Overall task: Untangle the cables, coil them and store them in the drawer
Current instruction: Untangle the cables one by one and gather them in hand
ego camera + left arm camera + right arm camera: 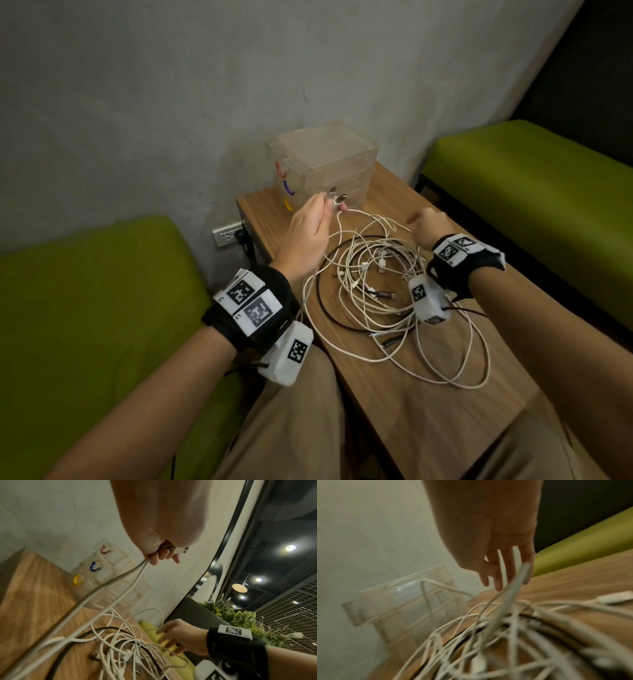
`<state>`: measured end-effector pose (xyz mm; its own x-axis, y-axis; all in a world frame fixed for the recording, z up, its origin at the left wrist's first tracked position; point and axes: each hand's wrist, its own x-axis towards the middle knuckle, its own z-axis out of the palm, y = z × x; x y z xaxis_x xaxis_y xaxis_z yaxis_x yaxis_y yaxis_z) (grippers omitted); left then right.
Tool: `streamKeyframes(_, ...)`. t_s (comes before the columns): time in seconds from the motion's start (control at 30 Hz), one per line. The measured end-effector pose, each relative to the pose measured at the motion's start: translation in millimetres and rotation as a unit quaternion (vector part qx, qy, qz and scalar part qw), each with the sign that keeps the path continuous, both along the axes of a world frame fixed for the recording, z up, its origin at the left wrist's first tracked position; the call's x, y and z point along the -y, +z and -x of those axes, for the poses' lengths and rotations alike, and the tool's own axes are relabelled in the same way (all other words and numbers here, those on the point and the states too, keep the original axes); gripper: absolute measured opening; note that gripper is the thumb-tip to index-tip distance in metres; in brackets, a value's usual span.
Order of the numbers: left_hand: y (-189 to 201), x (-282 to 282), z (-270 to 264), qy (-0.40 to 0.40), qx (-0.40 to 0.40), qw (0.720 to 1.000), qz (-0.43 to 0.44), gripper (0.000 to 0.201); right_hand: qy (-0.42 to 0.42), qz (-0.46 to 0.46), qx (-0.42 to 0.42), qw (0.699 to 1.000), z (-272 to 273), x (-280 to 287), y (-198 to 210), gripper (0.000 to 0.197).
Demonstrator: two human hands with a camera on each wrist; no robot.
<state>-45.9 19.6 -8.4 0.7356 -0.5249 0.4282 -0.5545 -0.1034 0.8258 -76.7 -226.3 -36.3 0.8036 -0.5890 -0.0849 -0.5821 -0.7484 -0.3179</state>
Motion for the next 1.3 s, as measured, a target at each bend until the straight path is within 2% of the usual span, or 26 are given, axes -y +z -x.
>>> streamKeyframes(0.07, -3, -3, -4, 0.007, 0.004, 1.000, 0.008, 0.029, -0.017, 0.011, -0.099, 0.995, 12, 19, -1, 0.023)
streamKeyframes(0.13, -5, -1, -7, 0.011, -0.008, 1.000, 0.010, 0.030, 0.013, 0.020, -0.223, 0.975, 24, 29, -5, 0.025)
streamKeyframes(0.2, -7, 4, -5, 0.016, -0.017, 1.000, 0.007, 0.030, 0.038, 0.017, -0.290, 0.956, 32, 29, -9, 0.028)
streamKeyframes(0.43, -1, 11, 5, 0.015, -0.017, 1.000, 0.009, 0.031, 0.002, 0.031, -0.275, 0.961, 40, 18, -19, 0.031)
streamKeyframes(0.53, 3, 9, 7, 0.016, -0.022, 1.000, 0.004, 0.031, 0.005, 0.028, -0.280, 0.960, 43, 14, -16, 0.025)
streamKeyframes(0.63, 5, 7, 8, 0.012, -0.024, 1.000, 0.003, 0.031, 0.008, 0.021, -0.269, 0.963, 45, 20, -13, 0.031)
streamKeyframes(0.7, 6, 6, 10, 0.009, -0.022, 1.000, 0.000, 0.031, 0.005, 0.009, -0.250, 0.968, 46, 20, -2, 0.036)
streamKeyframes(0.77, 8, 5, 13, 0.007, -0.018, 1.000, 0.002, 0.031, 0.000, 0.002, -0.195, 0.981, 45, 12, 17, 0.023)
streamKeyframes(0.83, 10, 4, 15, 0.005, -0.010, 1.000, 0.011, 0.032, -0.012, 0.012, -0.092, 0.996, 43, 8, 39, 0.010)
streamKeyframes(0.9, 13, 3, 16, 0.004, -0.008, 1.000, 0.014, 0.032, -0.011, 0.039, 0.014, 0.999, 40, 6, 59, 0.008)
streamKeyframes(1.0, 19, 2, 19, 0.005, -0.015, 1.000, 0.015, 0.032, 0.033, 0.104, 0.112, 0.988, 37, -7, 84, 0.010)
streamKeyframes(1.07, 21, 3, 20, 0.011, -0.012, 1.000, 0.022, 0.031, 0.101, 0.104, 0.154, 0.977, 33, -22, 99, 0.012)
streamKeyframes(1.13, 22, 4, 20, 0.015, -0.017, 1.000, 0.020, 0.031, 0.146, 0.072, 0.229, 0.960, 29, -44, 114, 0.016)
streamKeyframes(1.2, 22, 6, 18, 0.016, -0.022, 1.000, 0.012, 0.031, 0.169, 0.000, 0.313, 0.935, 26, -66, 125, 0.019)
streamKeyframes(1.23, 23, 7, 18, 0.014, -0.025, 1.000, 0.008, 0.029, 0.190, -0.027, 0.334, 0.923, 25, -78, 128, 0.020)
streamKeyframes(1.3, 27, 9, 19, 0.013, -0.034, 0.999, 0.010, 0.027, 0.253, -0.039, 0.326, 0.910, 23, -100, 133, 0.019)
